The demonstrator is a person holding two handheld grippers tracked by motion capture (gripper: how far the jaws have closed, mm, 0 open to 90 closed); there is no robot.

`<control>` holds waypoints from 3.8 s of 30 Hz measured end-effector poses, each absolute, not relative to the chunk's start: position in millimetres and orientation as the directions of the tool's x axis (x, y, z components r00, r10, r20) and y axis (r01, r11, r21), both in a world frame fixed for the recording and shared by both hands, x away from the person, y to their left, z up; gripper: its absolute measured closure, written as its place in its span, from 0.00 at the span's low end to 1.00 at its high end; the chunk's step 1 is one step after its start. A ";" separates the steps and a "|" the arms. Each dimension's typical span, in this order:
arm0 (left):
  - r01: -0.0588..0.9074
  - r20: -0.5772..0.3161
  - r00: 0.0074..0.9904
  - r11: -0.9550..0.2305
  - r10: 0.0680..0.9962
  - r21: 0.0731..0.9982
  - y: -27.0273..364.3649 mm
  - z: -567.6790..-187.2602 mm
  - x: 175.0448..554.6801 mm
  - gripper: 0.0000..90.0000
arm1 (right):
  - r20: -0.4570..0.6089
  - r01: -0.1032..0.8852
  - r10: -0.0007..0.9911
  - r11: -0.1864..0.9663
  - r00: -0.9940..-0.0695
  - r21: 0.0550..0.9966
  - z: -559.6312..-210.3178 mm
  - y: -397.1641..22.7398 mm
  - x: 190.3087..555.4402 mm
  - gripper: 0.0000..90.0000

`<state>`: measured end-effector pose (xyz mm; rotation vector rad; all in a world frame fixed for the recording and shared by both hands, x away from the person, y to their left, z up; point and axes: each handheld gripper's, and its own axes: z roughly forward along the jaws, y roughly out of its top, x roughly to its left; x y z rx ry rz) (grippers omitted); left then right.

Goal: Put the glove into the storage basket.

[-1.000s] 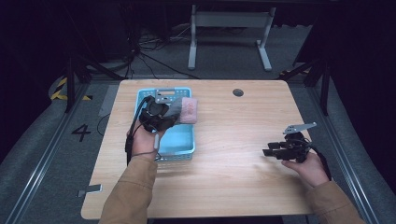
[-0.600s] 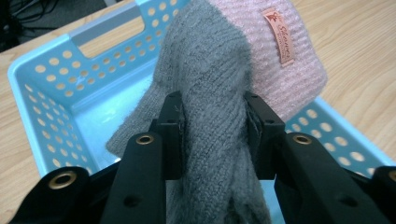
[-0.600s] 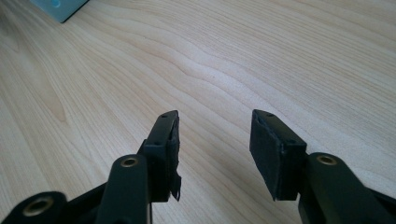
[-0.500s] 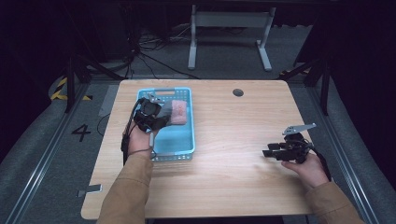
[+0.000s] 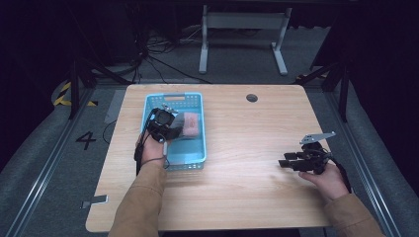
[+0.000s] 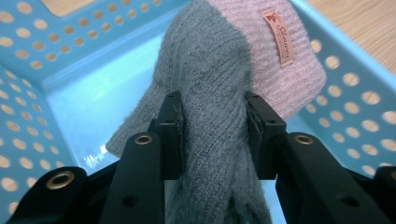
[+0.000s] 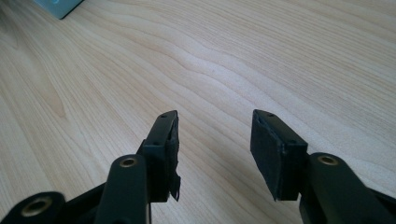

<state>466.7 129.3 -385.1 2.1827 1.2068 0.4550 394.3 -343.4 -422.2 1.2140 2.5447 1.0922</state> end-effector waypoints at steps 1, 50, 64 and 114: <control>0.646 0.014 0.532 -0.417 0.847 0.640 128.9 -387.6 467.9 0.71 | 0.190 0.631 0.716 0.419 -0.672 0.653 -422.2 -343.4 394.3 0.58; 0.698 0.008 0.535 -0.447 0.845 0.559 113.5 -402.7 485.5 0.37 | 0.184 0.631 0.717 0.425 -0.673 0.649 -427.3 -346.1 387.7 0.57; 0.573 -0.047 0.637 -0.432 0.769 0.696 102.7 -355.6 443.9 0.36 | 0.186 0.625 0.705 0.435 -0.684 0.648 -425.2 -339.7 395.2 0.57; 0.389 -0.155 0.903 -0.609 0.401 0.691 48.1 -424.5 344.6 0.40 | 0.111 0.602 0.702 0.505 -0.703 0.618 -437.2 -333.0 396.0 0.53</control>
